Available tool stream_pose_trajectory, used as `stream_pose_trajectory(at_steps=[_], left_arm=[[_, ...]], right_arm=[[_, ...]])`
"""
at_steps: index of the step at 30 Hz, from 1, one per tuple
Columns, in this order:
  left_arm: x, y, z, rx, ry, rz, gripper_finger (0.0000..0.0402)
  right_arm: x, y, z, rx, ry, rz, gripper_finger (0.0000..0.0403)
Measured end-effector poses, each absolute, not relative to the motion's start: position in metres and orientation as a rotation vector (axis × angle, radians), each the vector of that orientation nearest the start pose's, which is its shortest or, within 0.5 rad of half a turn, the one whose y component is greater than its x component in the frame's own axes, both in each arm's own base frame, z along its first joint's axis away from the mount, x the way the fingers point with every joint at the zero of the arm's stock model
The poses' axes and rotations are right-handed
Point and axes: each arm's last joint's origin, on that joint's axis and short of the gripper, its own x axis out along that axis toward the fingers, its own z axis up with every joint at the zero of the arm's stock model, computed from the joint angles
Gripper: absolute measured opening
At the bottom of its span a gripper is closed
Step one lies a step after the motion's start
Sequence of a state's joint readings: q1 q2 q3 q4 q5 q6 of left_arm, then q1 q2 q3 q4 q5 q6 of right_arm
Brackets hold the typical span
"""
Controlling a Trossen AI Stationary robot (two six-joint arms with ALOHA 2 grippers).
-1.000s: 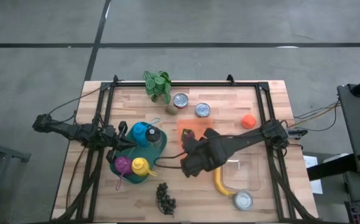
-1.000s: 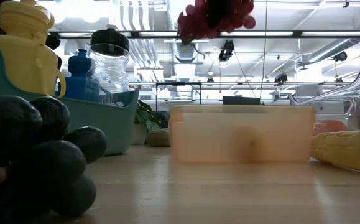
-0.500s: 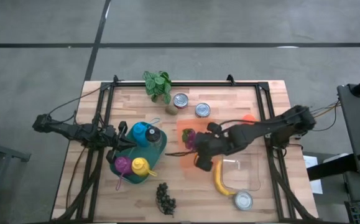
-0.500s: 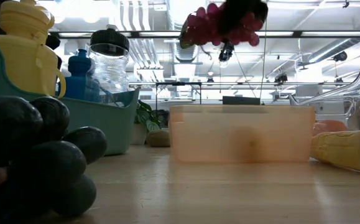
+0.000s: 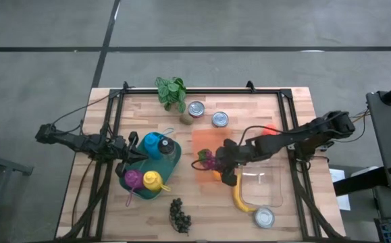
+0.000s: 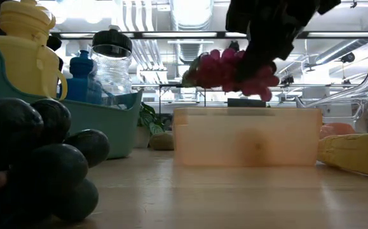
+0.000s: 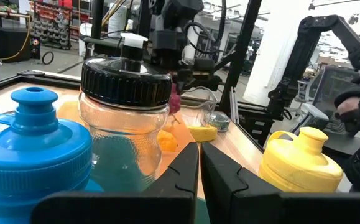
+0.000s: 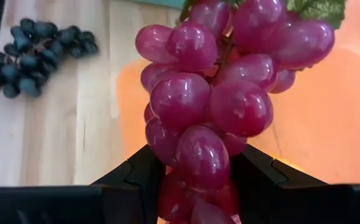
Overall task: Pick & Place Food Item
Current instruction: Put the purple grapes into the orange bin
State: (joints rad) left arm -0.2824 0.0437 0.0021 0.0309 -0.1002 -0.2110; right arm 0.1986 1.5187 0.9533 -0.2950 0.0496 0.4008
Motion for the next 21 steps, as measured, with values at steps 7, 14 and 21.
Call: stream_pose_trajectory(at_steps=[7, 14, 21], left_arm=[[0.097, -0.025, 0.164, -0.208, 0.029, -0.180, 0.0022], [0.097, -0.025, 0.163, -0.207, 0.036, -0.180, 0.0022], [0.098, -0.025, 0.163, -0.206, 0.042, -0.179, 0.0022]], right_arm=[[0.303, 0.050, 0.199, 0.254, 0.883, -0.084, 0.0146], [0.308, 0.045, 0.192, 0.261, 0.888, -0.110, 0.0189], [0.308, 0.045, 0.193, 0.263, 0.884, -0.109, 0.0267]])
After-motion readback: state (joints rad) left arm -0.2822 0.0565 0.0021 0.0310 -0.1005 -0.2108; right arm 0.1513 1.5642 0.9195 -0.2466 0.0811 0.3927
